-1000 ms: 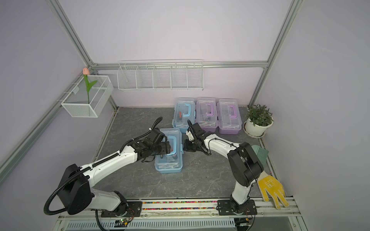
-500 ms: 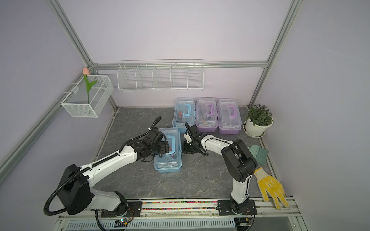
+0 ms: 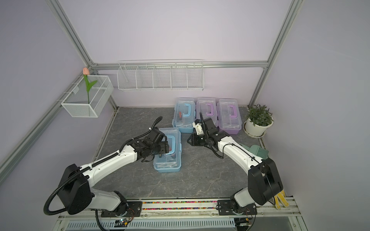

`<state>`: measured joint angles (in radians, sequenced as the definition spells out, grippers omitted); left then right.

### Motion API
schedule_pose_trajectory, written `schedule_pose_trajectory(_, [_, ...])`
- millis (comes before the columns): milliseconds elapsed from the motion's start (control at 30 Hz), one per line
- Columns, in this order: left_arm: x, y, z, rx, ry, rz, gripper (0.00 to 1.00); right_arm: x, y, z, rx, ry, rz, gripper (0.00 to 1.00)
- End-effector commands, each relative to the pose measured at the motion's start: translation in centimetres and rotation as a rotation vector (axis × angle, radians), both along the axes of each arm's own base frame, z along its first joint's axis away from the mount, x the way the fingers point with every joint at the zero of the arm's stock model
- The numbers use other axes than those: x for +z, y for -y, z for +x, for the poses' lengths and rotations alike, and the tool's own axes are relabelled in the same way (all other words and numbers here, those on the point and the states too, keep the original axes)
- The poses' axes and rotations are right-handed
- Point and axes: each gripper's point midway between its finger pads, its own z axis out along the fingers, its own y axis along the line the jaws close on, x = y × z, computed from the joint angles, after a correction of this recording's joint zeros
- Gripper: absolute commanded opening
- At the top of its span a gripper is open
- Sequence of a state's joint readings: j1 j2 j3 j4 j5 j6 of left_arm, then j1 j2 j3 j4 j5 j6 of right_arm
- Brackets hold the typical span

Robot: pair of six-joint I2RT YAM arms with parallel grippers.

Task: Close toolboxes
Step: Fasten the toolbox latch on the toolbox, then move the toolbox to the center of the board.

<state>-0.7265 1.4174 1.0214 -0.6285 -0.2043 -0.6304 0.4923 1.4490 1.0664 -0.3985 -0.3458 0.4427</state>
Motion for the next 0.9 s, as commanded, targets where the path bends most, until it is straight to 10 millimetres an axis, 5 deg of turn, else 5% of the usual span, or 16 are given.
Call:
schedule_pose_trajectory(0, [-1.5,-5.8,-1.6,0.048,-0.09,0.221,0.57,-1.9,2.0,-1.7,0.002,-0.056,-0.046,0.38])
schedule_pose_trajectory(300, [0.4,-10.9,1.5,0.135,-0.035,0.26,0.36,-0.5,4.2,-2.2,-0.032,-0.014,-0.021,0.45])
schedule_pose_trajectory(433, [0.0,-10.7,6.0,0.074,-0.013,0.235,0.11,-0.3,4.5,-2.9,-0.023,0.008,-0.017,0.56])
schedule_pose_trajectory(567, [-0.3,-11.2,10.9,0.054,-0.036,0.304,0.0,-0.1,5.0,-4.0,-0.014,0.021,-0.015,0.59])
schedule_pose_trajectory(867, [-2.2,-8.9,21.4,-0.002,0.016,0.314,0.0,-0.9,6.7,-6.2,-0.024,0.013,-0.059,0.6])
